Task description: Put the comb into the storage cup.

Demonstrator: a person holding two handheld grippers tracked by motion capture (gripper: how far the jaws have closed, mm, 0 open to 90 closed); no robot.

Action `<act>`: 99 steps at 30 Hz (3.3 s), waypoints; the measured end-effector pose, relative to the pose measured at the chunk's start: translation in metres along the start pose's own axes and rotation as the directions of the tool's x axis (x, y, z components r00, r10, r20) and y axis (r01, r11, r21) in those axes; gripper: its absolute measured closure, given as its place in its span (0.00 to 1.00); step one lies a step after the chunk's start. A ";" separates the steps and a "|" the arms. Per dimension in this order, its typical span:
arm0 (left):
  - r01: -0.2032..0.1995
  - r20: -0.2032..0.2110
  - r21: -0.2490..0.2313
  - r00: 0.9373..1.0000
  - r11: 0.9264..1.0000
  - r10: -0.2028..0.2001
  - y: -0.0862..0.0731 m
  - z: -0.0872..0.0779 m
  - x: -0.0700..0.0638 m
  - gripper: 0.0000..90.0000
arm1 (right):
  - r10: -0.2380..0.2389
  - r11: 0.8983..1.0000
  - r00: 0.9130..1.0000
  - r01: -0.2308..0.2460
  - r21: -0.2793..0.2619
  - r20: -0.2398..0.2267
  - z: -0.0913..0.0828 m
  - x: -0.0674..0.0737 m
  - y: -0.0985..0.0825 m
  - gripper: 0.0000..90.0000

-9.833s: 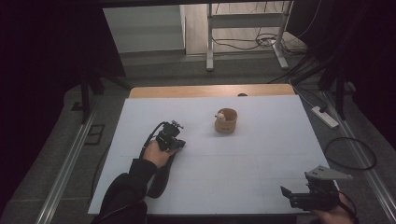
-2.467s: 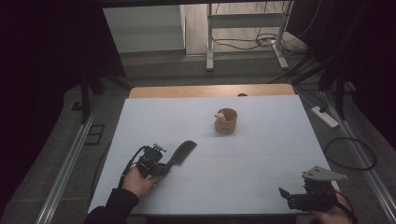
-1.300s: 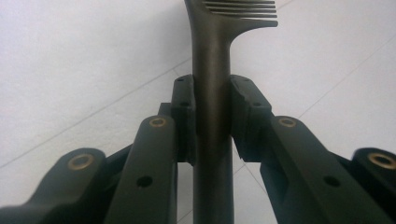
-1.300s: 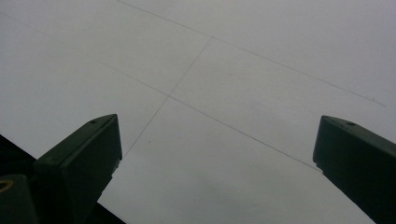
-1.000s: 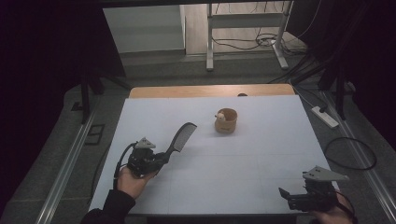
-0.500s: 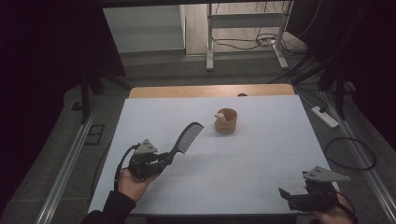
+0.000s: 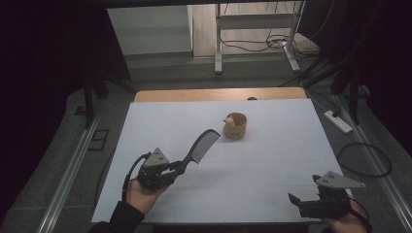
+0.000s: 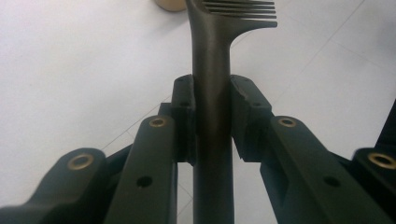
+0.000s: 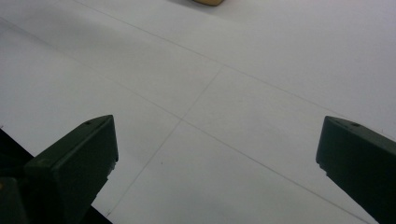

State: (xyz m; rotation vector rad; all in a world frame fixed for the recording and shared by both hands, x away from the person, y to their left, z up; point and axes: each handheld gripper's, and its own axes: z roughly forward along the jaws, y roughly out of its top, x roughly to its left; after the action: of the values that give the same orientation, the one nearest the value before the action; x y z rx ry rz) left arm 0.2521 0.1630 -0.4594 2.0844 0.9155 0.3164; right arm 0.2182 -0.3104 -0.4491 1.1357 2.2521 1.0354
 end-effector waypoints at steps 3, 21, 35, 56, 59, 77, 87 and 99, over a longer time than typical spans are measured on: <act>-0.004 0.005 -0.003 1.000 1.000 0.004 0.001 0.000 -0.002 0.80 | -0.002 1.000 1.000 0.001 -0.010 -0.011 0.000 0.000 0.003 0.00; 0.000 0.048 -0.023 0.999 1.000 0.001 0.004 0.003 -0.009 0.80 | -0.037 0.999 0.989 0.031 -0.042 -0.145 0.013 0.005 0.020 0.00; -0.017 0.103 -0.039 0.994 0.999 0.021 0.009 0.009 -0.015 0.80 | -0.034 0.998 0.976 0.023 -0.056 -0.214 0.026 0.014 0.039 0.00; -0.053 0.148 -0.045 0.987 0.998 0.060 0.018 0.024 -0.029 0.80 | 0.006 0.999 0.943 -0.020 -0.041 -0.333 0.045 0.020 0.067 0.00; -0.059 0.154 -0.047 0.986 0.997 0.065 0.019 0.027 -0.031 0.80 | 0.024 0.999 0.936 -0.036 -0.026 -0.351 0.048 0.020 0.072 0.00; -0.100 0.174 -0.038 0.979 0.994 0.105 0.023 0.040 -0.045 0.80 | 0.048 0.999 0.913 -0.051 0.003 -0.405 0.067 0.024 0.100 0.00; -0.113 0.181 -0.044 0.976 0.993 0.119 0.024 0.045 -0.051 0.80 | 0.094 0.995 0.907 -0.073 0.067 -0.410 0.080 0.029 0.118 0.00; -0.136 0.178 -0.048 0.974 0.990 0.142 0.026 0.050 -0.058 0.80 | 0.153 0.988 0.888 -0.120 0.102 -0.433 0.093 0.025 0.130 0.00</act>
State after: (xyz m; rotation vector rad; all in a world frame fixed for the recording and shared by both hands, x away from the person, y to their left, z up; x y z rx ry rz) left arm 0.2499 0.0826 -0.4660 2.1099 0.6535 0.2096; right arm 0.3288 -0.1990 -0.4091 1.1994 2.6026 1.3969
